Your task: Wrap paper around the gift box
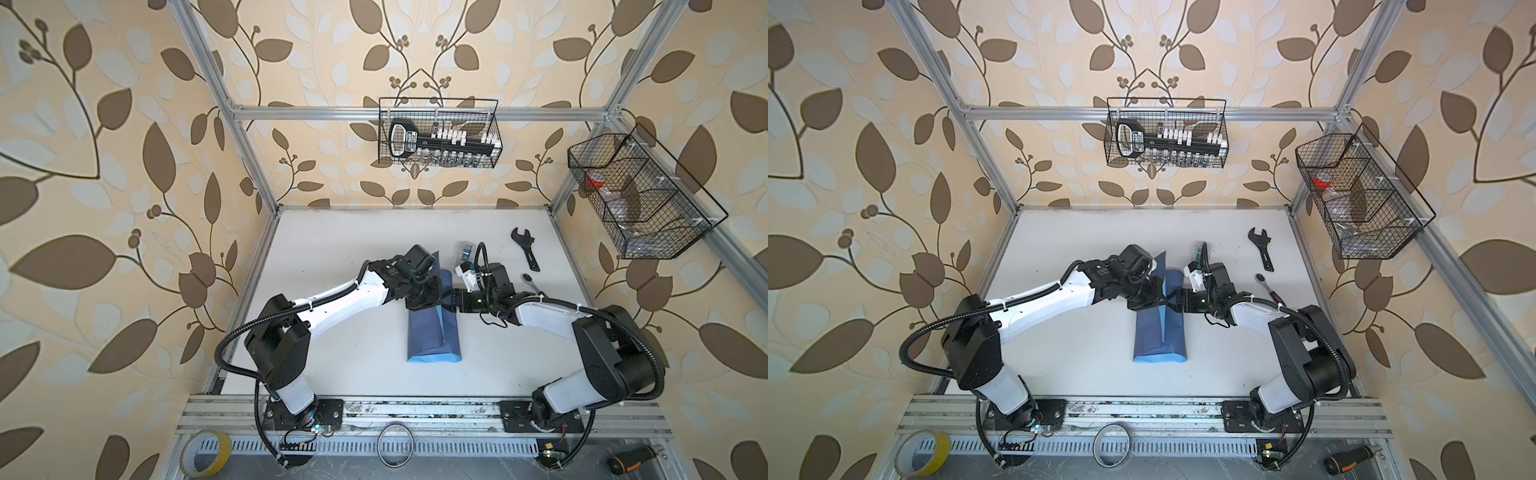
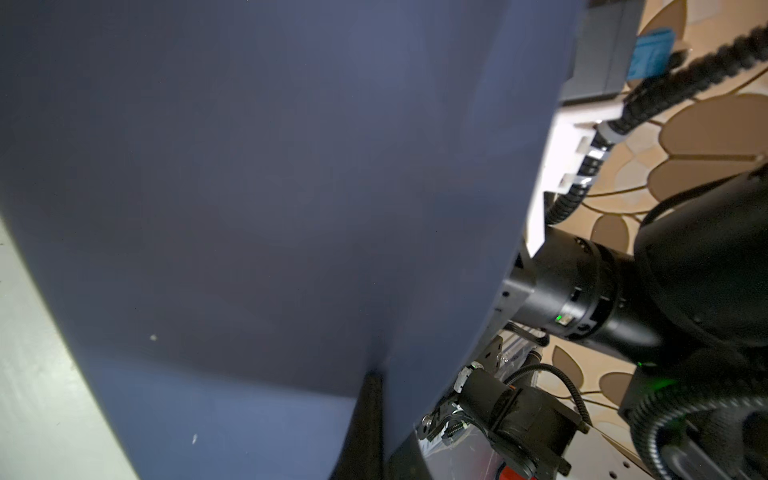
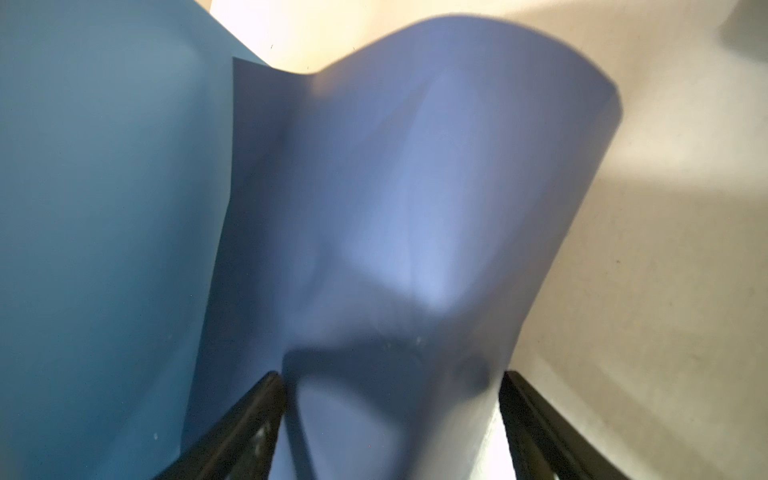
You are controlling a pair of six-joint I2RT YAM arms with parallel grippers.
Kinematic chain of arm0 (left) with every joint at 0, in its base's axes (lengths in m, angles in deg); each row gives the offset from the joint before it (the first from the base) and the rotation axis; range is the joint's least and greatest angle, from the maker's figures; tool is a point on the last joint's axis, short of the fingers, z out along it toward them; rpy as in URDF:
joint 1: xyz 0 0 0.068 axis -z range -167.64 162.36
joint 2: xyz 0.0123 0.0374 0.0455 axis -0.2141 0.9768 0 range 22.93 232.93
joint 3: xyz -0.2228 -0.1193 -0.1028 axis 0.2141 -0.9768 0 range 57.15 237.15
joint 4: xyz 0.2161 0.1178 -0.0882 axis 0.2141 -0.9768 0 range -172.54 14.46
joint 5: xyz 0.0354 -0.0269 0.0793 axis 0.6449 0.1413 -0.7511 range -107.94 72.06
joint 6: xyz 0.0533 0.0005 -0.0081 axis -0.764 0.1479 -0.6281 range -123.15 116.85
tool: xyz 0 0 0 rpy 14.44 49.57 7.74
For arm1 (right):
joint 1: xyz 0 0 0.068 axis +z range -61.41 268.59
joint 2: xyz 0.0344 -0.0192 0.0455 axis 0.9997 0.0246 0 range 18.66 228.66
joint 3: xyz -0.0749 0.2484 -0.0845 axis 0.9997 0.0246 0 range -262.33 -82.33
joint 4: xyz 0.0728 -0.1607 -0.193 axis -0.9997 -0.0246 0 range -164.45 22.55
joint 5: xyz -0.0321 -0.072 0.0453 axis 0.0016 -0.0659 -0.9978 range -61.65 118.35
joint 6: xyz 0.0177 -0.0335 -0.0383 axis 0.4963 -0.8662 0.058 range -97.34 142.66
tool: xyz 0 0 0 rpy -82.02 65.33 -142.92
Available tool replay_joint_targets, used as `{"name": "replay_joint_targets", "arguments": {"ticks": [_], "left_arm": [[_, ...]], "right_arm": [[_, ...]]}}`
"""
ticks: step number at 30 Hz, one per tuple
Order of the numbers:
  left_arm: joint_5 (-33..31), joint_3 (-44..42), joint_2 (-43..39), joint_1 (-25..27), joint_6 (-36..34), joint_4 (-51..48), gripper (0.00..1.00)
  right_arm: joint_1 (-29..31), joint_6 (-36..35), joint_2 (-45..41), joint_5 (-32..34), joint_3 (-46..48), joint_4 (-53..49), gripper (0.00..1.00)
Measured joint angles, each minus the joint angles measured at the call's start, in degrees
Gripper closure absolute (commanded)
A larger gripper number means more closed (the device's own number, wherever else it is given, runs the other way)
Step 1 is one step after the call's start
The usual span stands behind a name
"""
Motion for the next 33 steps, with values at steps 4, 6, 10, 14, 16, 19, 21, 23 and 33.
{"name": "replay_joint_targets", "arguments": {"ticks": [4,6,10,14,16,19,21,23,33], "left_arm": [[0.31,-1.25,0.04,-0.04,0.74,2.91,1.00],[0.68,-2.62,0.04,-0.02,1.22,5.07,1.00],[2.14,-6.08,0.04,-0.02,2.21,10.43,1.00],[3.39,-8.66,0.04,-0.02,3.19,14.51,1.00],[3.65,-9.88,0.04,-0.02,3.50,16.46,1.00],[4.57,-11.98,0.02,-0.04,4.11,19.52,1.00],[4.94,-13.79,-0.35,-0.15,4.70,21.88,1.00],[5.09,-15.87,-0.87,-0.15,5.31,24.63,1.00],[6.27,-23.50,-1.40,-0.11,7.65,36.63,1.00]], "right_arm": [[0.07,0.02,0.00,0.04,0.00,0.09,0.18],[0.09,0.02,0.00,0.07,0.00,0.11,0.18],[0.09,0.04,0.00,0.04,0.00,0.11,0.18],[0.11,0.04,0.00,0.07,0.00,0.11,0.18],[0.11,0.07,0.00,0.07,0.00,0.11,0.18],[0.11,0.09,0.02,0.09,0.00,0.13,0.18],[0.11,0.09,0.09,0.04,0.00,0.15,0.18],[0.11,0.11,0.11,0.00,0.00,0.15,0.18],[0.17,0.94,0.81,-0.68,-0.28,0.61,0.18]]}}
